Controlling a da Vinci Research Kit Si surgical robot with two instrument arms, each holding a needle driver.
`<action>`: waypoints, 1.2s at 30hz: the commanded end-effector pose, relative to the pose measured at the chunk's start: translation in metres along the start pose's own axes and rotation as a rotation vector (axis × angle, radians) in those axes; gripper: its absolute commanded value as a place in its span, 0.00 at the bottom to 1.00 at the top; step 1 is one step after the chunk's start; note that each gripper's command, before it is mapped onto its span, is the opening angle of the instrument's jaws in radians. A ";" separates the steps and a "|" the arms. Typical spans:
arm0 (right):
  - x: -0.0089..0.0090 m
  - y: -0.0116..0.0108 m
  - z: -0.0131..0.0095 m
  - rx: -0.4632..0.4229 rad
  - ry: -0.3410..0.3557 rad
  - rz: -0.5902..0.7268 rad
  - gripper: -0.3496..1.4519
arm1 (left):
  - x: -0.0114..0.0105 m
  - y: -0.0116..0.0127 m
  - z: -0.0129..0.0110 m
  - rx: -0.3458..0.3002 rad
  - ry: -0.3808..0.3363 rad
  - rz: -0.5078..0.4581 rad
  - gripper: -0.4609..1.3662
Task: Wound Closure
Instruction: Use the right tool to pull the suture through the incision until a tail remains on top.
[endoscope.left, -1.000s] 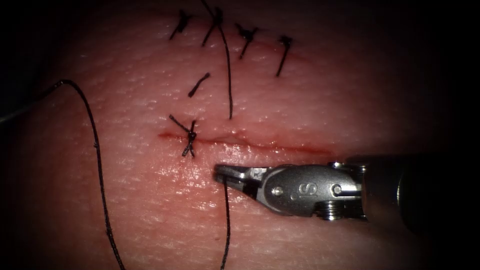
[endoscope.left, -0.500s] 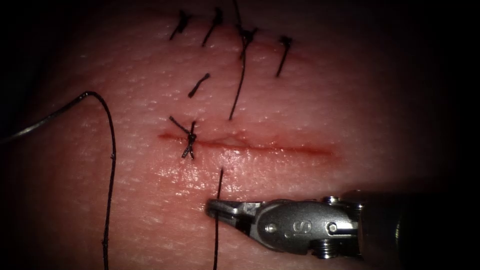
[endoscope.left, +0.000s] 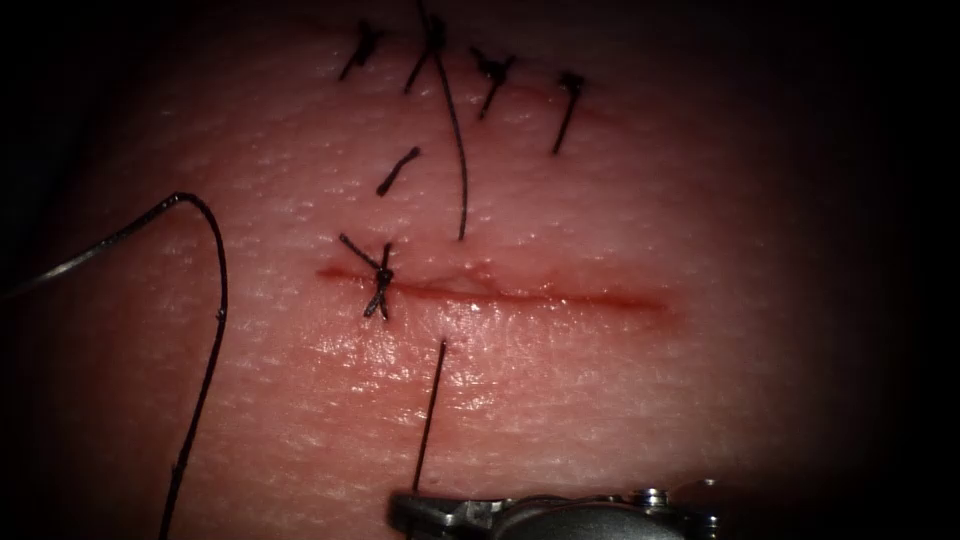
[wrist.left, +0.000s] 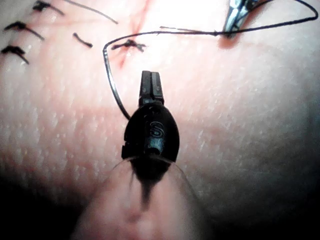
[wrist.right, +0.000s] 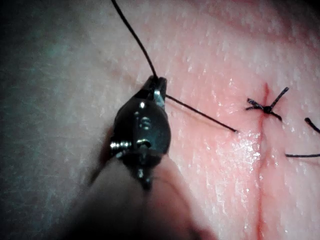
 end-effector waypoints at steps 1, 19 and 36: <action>0.0002 -0.0005 0.0000 0.007 -0.005 0.001 0.00 | 0.0000 0.0000 -0.0001 -0.010 0.001 0.001 0.06; 0.0052 -0.0073 -0.0005 0.083 -0.010 0.030 0.00 | -0.0001 -0.0001 -0.0002 -0.018 0.001 0.003 0.06; 0.0062 -0.0074 -0.0008 0.077 0.018 0.031 0.00 | 0.0000 -0.0001 -0.0002 -0.020 0.001 0.003 0.06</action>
